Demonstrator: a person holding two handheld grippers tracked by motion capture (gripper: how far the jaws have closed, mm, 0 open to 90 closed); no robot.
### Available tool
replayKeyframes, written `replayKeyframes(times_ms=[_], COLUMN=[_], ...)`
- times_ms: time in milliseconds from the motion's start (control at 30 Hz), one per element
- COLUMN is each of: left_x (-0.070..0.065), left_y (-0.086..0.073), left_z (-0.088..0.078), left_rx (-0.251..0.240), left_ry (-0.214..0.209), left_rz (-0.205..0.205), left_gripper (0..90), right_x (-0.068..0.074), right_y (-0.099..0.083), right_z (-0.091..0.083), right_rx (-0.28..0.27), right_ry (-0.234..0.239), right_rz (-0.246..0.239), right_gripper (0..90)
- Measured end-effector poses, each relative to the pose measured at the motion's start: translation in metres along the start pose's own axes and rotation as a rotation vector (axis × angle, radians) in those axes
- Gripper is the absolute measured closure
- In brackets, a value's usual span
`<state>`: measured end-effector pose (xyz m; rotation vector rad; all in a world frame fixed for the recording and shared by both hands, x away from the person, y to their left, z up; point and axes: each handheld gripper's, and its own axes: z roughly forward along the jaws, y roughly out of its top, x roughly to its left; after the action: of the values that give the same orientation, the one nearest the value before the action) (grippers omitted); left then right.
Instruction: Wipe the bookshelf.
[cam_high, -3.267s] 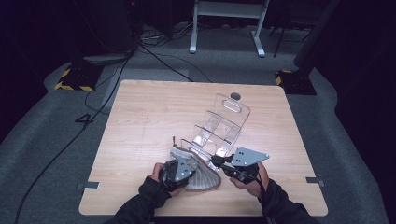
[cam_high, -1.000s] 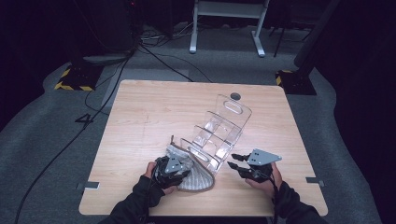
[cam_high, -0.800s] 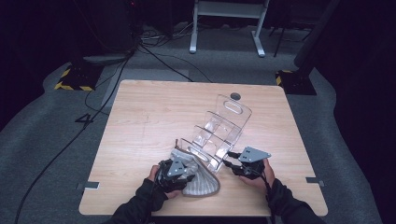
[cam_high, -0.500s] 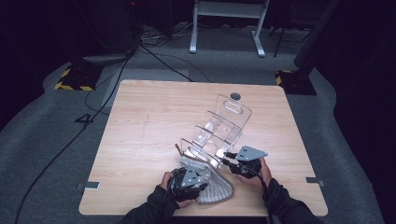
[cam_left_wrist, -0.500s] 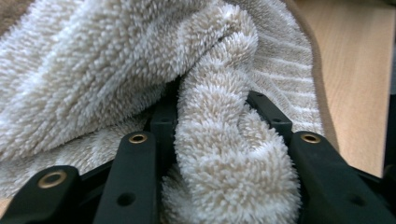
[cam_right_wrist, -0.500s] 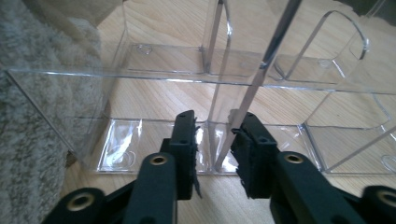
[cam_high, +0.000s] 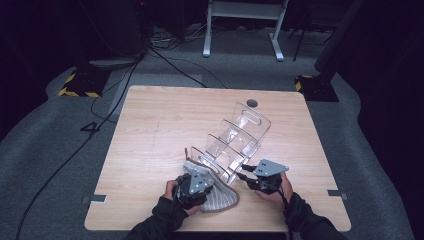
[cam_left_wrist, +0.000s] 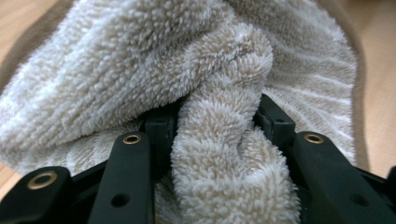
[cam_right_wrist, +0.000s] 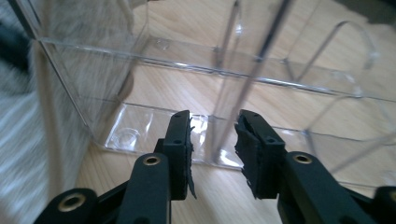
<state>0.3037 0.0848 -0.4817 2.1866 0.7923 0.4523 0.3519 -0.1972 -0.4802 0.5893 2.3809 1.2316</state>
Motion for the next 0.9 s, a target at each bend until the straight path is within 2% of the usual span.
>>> replayKeyframes(times_ms=[67, 167, 233, 267, 300, 333, 400, 433, 467, 500, 567, 667, 733, 800, 833, 900], left_x=[0.010, 0.011, 0.003, -0.001, -0.001, -0.017, -0.021, -0.026, -0.030, -0.035, -0.041, -0.046, -0.047, -0.048, -0.047, -0.044], left_y=[-0.003, -0.005, -0.005, -0.005, -0.005, -0.004, -0.003, -0.002, -0.001, 0.000, 0.003, 0.006, 0.008, 0.010, 0.011, 0.012], left_z=[0.001, -0.001, -0.002, -0.003, -0.003, -0.003, -0.003, -0.002, -0.001, 0.002, 0.006, 0.009, 0.011, 0.013, 0.013, 0.014], left_rx=[0.012, 0.015, 0.017, 0.013, 0.013, 0.023, 0.016, 0.011, 0.007, 0.002, 0.000, -0.015, -0.021, -0.024, -0.030, -0.034], left_ry=[-0.003, -0.035, -0.081, -0.109, -0.109, -0.140, -0.146, -0.175, -0.188, -0.182, -0.203, -0.191, -0.190, -0.168, -0.159, -0.150], left_rz=[0.008, 0.016, 0.031, 0.043, 0.043, 0.077, 0.078, 0.073, 0.079, 0.082, 0.071, 0.054, 0.044, 0.047, 0.044, 0.019], left_gripper=[60.3, 61.3, 61.5, 61.6, 61.6, 61.3, 60.3, 60.3, 59.6, 58.8, 57.7, 55.0, 53.7, 53.8, 54.0, 54.0], right_x=[-0.010, -0.027, -0.040, -0.044, -0.044, -0.050, -0.052, -0.052, -0.053, -0.054, -0.057, -0.061, -0.062, -0.062, -0.061, -0.058], right_y=[-0.004, -0.012, -0.017, -0.017, -0.017, -0.015, -0.014, -0.014, -0.013, -0.013, -0.012, -0.008, -0.007, -0.006, -0.006, -0.005], right_z=[-0.012, -0.028, -0.029, -0.027, -0.027, -0.021, -0.013, -0.013, -0.009, -0.006, 0.000, 0.008, 0.014, 0.017, 0.018, 0.019], right_rx=[-0.020, -0.031, -0.036, -0.031, -0.031, -0.030, -0.017, -0.017, -0.006, -0.005, -0.005, -0.008, -0.007, -0.003, -0.010, -0.004], right_ry=[-0.022, -0.082, -0.132, -0.137, -0.137, -0.137, -0.136, -0.136, -0.145, -0.143, -0.148, -0.161, -0.149, -0.159, -0.145, -0.158], right_rz=[0.023, 0.062, 0.107, 0.118, 0.118, 0.132, 0.125, 0.125, 0.123, 0.122, 0.128, 0.136, 0.136, 0.120, 0.126, 0.121], right_gripper=[64.4, 64.5, 63.9, 63.2, 63.2, 62.9, 62.0, 62.0, 61.8, 61.3, 60.2, 61.3, 62.6, 67.3, 68.6, 69.3])
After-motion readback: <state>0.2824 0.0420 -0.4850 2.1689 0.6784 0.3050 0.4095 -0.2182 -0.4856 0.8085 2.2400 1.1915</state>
